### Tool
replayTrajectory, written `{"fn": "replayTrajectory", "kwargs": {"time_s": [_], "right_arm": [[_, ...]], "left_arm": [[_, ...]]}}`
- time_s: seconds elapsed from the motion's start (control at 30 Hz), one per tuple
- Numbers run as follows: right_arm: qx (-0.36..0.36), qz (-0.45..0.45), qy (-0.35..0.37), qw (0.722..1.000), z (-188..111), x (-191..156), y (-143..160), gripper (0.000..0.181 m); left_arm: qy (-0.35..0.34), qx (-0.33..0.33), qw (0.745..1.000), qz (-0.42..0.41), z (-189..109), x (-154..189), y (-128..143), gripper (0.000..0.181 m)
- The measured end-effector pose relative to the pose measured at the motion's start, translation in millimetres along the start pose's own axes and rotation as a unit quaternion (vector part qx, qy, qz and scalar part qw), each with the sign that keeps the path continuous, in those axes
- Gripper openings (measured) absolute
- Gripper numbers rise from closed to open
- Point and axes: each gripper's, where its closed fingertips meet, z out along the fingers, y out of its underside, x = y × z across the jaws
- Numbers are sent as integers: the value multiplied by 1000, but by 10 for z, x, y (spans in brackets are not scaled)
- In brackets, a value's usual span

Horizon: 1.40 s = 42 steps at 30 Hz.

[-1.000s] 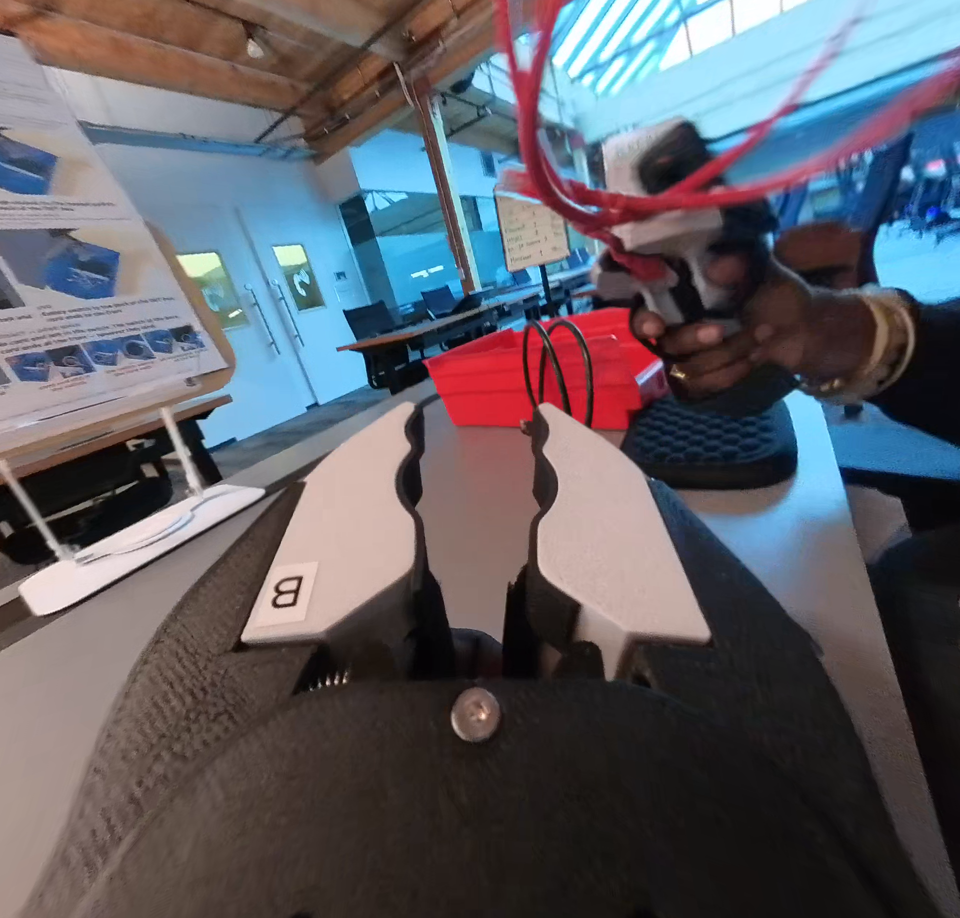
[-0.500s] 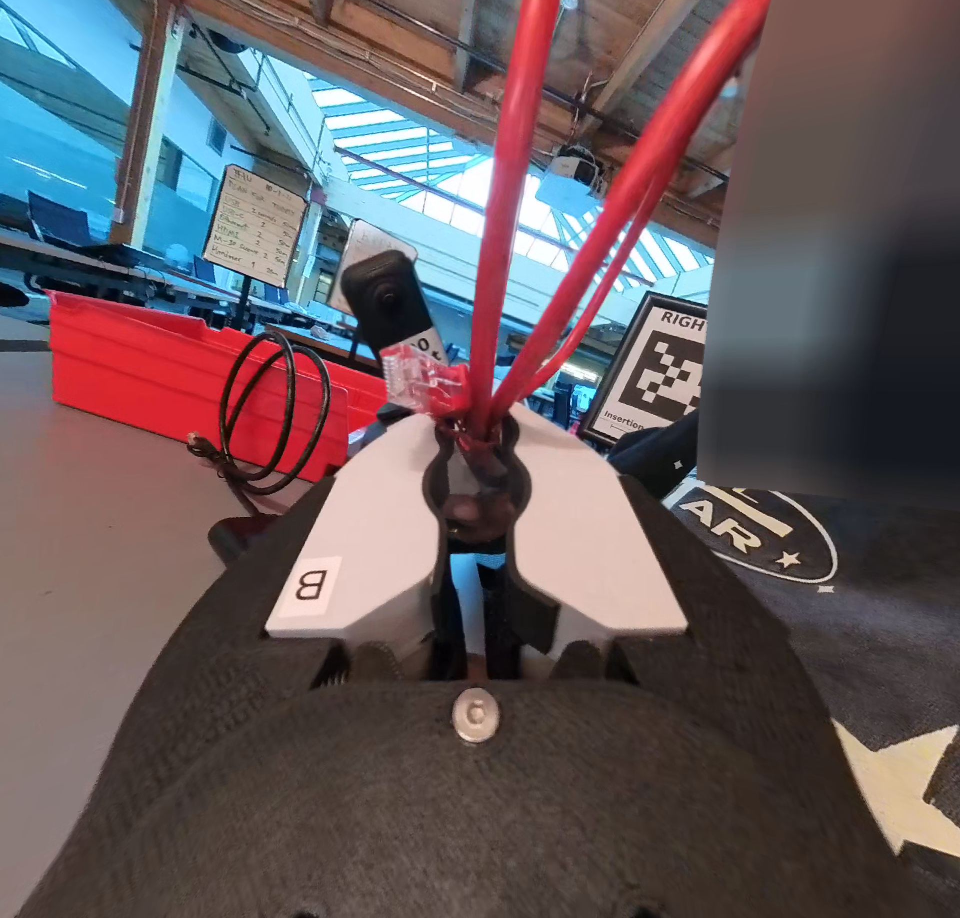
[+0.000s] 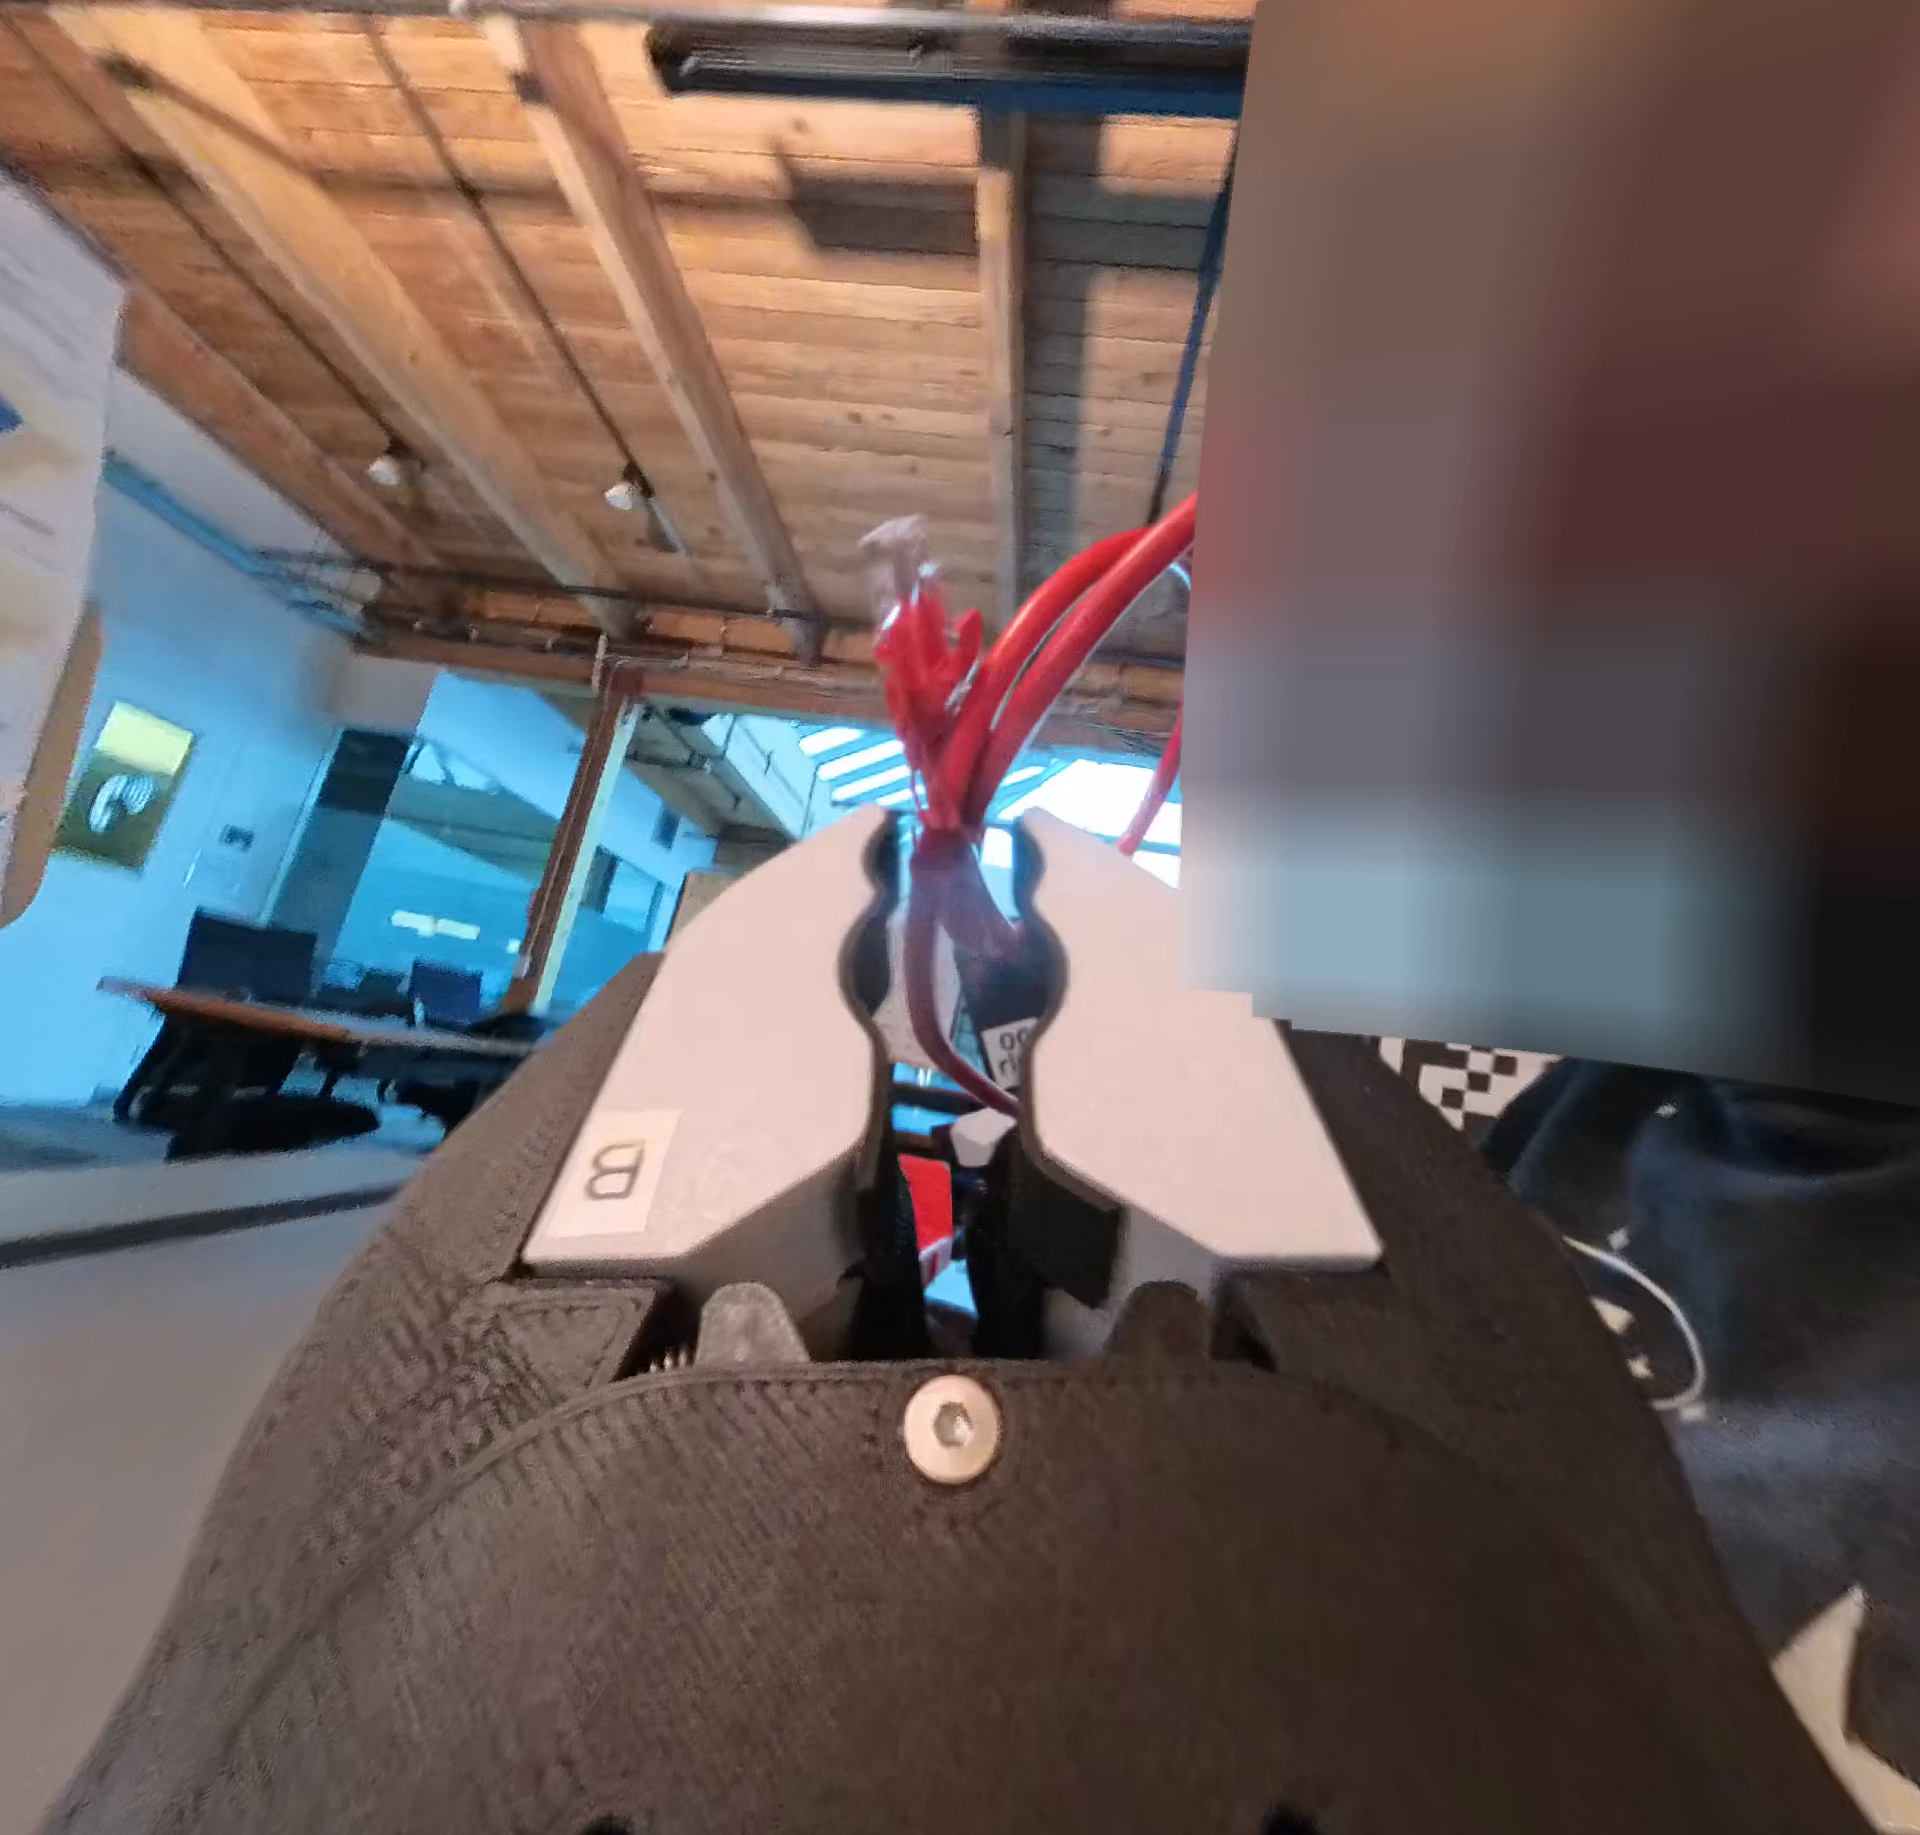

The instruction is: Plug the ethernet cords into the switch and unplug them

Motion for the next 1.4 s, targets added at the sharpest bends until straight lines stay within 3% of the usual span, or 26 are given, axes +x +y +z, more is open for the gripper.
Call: {"fn": "replayTrajectory", "kwargs": {"time_s": [0.07,0.17,0.3,0.4,0.6,0.73,0.83,0.93,1.0,1.17,1.27,1.4], "right_arm": [[37,-52,-10,998,-11,-65,-116,9],[101,-135,-35,985,-62,-258,-313,9],[41,-144,-20,989,102,-253,-172,9],[-29,-99,-12,995,231,-123,81,9],[-152,-45,-38,987,283,-82,476,9],[-176,-22,-59,982,257,-116,542,10],[-133,-57,-68,987,246,-139,459,16],[-49,-145,-62,986,162,-187,263,38],[-7,-220,-12,975,72,-111,175,33],[55,-261,-16,964,-11,-248,79,28],[32,-354,27,934,5,-210,108,27],[0,-373,36,927,44,-187,175,11]], "left_arm": [[39,20,999,26,-41,139,-52,27],[128,-61,988,57,-108,398,122,36],[18,-239,954,181,-132,-12,704,44],[82,-290,937,177,-59,210,1101,50],[123,-283,927,214,-50,355,1182,43],[155,-295,920,204,-65,443,1239,7],[140,-306,930,146,-35,401,1241,1],[130,-241,958,85,48,420,1032,1],[126,-226,963,68,42,410,965,1],[111,-236,963,70,27,363,987,1],[110,-249,960,66,16,357,1032,1],[109,-251,960,65,13,359,1044,0]]}}
